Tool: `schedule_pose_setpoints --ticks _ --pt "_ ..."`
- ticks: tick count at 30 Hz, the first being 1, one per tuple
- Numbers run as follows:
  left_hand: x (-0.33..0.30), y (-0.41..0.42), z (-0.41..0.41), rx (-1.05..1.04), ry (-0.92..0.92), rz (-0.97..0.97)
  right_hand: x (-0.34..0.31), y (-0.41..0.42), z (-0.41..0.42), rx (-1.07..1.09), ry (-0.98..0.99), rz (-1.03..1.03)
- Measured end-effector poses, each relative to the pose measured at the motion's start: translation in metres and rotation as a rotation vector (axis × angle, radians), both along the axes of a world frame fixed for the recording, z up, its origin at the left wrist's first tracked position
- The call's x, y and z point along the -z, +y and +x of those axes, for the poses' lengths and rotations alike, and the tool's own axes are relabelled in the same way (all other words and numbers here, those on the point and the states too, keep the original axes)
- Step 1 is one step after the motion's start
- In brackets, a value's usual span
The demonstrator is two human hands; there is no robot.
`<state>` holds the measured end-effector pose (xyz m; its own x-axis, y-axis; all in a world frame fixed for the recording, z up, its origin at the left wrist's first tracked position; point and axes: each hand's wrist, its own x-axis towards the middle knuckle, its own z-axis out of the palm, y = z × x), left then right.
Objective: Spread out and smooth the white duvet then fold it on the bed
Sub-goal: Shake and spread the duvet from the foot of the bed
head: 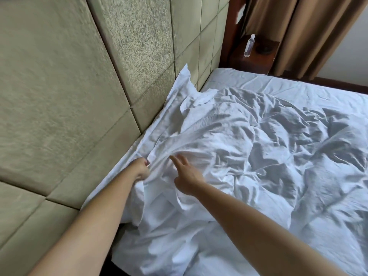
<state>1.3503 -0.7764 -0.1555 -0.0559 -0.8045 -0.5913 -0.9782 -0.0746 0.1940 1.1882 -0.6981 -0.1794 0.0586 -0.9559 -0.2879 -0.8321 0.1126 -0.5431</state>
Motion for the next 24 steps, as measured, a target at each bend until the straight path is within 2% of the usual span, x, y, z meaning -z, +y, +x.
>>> schedule_pose_setpoints --ticks 2,3,4,5,6,7,8,9,11,12,14,16,18,21,22,24 --pt "-0.008 -0.001 0.004 0.14 -0.23 0.255 0.007 -0.001 0.001 -0.081 0.044 0.097" --pt "-0.008 -0.001 0.006 0.156 -0.301 0.323 0.012 -0.001 0.002 -0.123 0.053 0.134" --pt "-0.004 -0.002 0.009 0.168 -0.32 0.3 0.016 0.0 0.003 -0.151 0.058 0.159" --pt "0.001 -0.001 0.013 0.137 -0.301 0.139 0.021 0.001 0.005 -0.166 0.065 0.169" --pt "0.004 0.001 0.015 0.08 -0.265 -0.143 0.026 0.003 0.007 -0.171 0.08 0.174" --pt "0.007 0.004 0.016 0.015 -0.203 -0.393 0.03 0.006 0.01 -0.178 0.101 0.176" --pt "0.012 0.007 0.017 -0.06 -0.094 -0.561 0.034 0.009 0.013 -0.203 0.139 0.184" --pt "0.016 0.01 0.019 -0.172 0.018 -0.575 0.038 0.013 0.017 -0.258 0.199 0.185" --pt "0.028 0.016 0.023 -0.384 0.133 -0.419 0.045 0.026 0.029 -0.426 0.315 0.143" --pt "0.036 0.019 0.027 -0.424 0.123 -0.373 0.048 0.032 0.035 -0.506 0.342 0.11" --pt "0.044 0.023 0.034 -0.378 0.056 -0.386 0.055 0.039 0.045 -0.599 0.374 0.0" --pt "0.045 0.029 0.039 -0.326 0.033 -0.407 0.05 0.039 0.052 -0.556 0.343 -0.172" --pt "0.048 0.036 0.048 -0.316 0.073 -0.378 0.043 0.038 0.059 -0.409 0.264 -0.297" --pt "0.045 0.05 0.067 -0.359 0.096 -0.367 0.031 0.043 0.066 -0.221 -0.002 -0.432" --pt "0.046 0.055 0.074 -0.381 0.128 -0.364 0.026 0.048 0.067 -0.243 -0.048 -0.311" --pt "0.047 0.066 0.081 -0.412 0.221 -0.314 0.025 0.057 0.064 -0.347 0.017 0.101"
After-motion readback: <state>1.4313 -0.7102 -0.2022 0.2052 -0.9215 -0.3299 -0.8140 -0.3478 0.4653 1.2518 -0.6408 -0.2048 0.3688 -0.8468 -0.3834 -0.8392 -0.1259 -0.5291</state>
